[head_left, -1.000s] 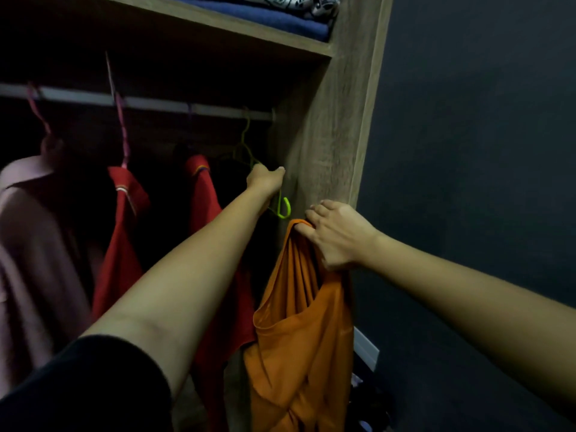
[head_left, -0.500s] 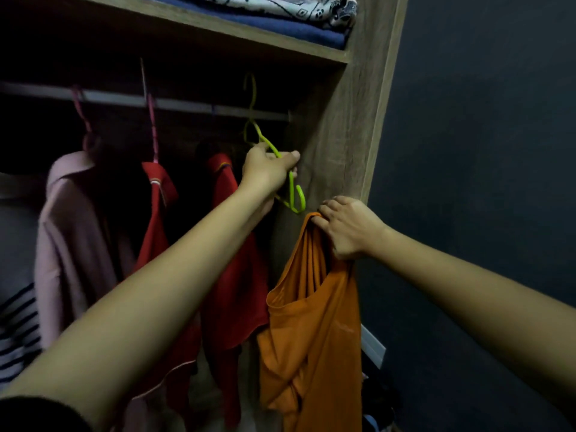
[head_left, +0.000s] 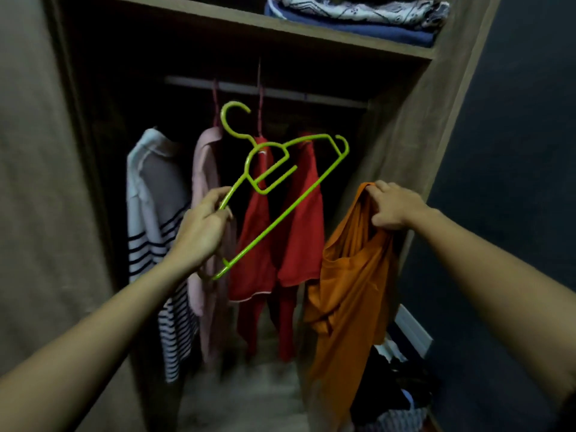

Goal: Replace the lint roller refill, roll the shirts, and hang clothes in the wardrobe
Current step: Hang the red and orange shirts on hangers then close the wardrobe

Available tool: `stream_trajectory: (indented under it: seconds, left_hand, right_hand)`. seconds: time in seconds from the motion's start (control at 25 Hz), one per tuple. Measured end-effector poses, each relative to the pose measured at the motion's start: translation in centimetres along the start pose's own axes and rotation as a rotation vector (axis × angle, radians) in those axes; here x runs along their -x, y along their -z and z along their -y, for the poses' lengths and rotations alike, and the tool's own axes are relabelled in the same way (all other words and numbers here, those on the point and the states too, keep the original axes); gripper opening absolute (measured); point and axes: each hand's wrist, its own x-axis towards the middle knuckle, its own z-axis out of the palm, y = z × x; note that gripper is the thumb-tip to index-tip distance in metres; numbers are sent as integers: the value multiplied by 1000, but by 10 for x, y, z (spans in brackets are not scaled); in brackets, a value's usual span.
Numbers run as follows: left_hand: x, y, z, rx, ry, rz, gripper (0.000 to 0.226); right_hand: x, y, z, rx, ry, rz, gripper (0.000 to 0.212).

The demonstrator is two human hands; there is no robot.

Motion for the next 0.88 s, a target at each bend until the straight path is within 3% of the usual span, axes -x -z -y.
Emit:
stream_trajectory:
  seconds: [0.16, 0.32, 0.4, 0.64, 0.88]
  left_hand:
    - [13, 46, 36, -108, -174, 20, 17]
    - [31, 85, 46, -116, -228, 91, 38]
    - [39, 95, 48, -162, -249, 111, 38]
    - [52, 60, 24, -95, -423, 151, 24]
    - [59, 51, 30, 54, -419, -44, 22]
  right_hand:
    - [15, 7, 19, -48, -58, 5, 73]
    - [29, 9, 29, -184, -117, -30, 72]
    - [34, 16, 38, -286, -106, -31, 73]
    - [61, 41, 109, -281, 203, -123, 74]
    - [85, 54, 93, -84, 535, -625, 53]
